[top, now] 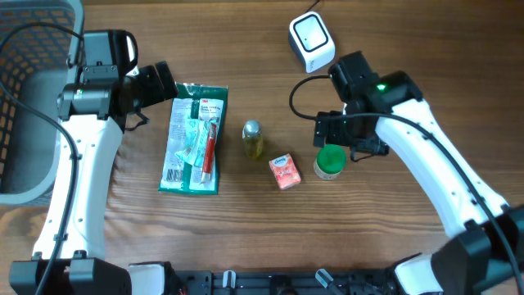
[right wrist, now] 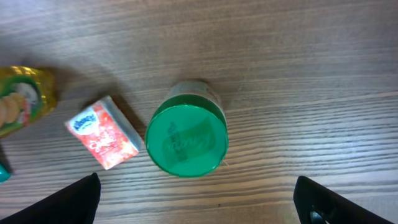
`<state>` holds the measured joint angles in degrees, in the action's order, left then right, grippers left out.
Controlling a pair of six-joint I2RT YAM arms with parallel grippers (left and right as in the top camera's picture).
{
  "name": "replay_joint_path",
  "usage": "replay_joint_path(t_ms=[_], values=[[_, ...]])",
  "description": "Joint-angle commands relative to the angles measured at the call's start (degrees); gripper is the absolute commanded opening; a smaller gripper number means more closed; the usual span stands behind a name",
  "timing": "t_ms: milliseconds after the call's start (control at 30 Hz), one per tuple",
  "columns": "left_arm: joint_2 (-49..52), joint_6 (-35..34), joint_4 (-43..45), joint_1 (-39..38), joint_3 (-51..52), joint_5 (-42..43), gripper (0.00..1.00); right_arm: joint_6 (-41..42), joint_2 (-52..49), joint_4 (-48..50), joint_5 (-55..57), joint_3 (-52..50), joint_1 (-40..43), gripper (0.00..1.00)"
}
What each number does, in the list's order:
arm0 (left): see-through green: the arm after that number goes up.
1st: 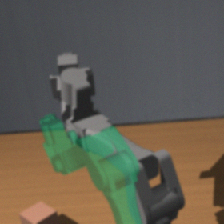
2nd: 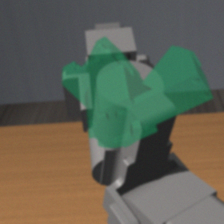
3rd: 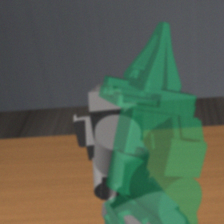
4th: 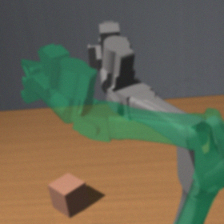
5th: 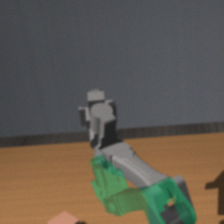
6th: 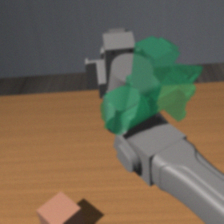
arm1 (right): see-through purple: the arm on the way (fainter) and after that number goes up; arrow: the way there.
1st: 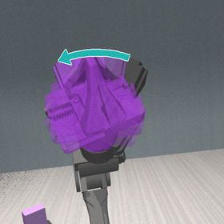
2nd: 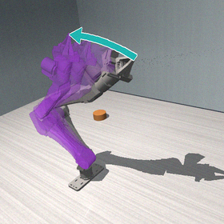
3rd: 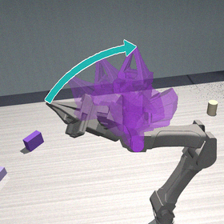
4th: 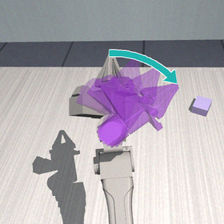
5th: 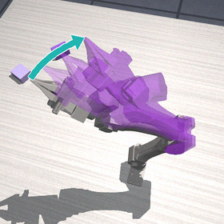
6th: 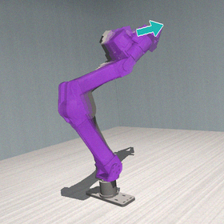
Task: Scan the item barcode
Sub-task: 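Move the right gripper over the green-lidded jar, then lower the right gripper and close it on the green-lidded jar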
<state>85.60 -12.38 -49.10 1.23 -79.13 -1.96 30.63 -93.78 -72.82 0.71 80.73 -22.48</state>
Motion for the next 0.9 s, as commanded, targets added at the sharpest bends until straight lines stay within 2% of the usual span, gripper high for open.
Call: replay_joint_path(t_ms=[0, 333, 867], values=[[-0.42, -0.50, 0.17, 0.22, -0.81, 0.42, 1.00, 1.25, -2.60, 0.09, 0.37, -0.76, -0.17, 1.00], [-0.42, -0.50, 0.17, 0.22, -0.81, 0.42, 1.00, 1.22, -5.14, 0.63, -0.68, -1.84, -0.17, 1.00], [-0.42, -0.50, 0.17, 0.22, -0.81, 0.42, 1.00, 0.85, -5.14, 9.22, -2.45, -10.08, -0.17, 0.99]])
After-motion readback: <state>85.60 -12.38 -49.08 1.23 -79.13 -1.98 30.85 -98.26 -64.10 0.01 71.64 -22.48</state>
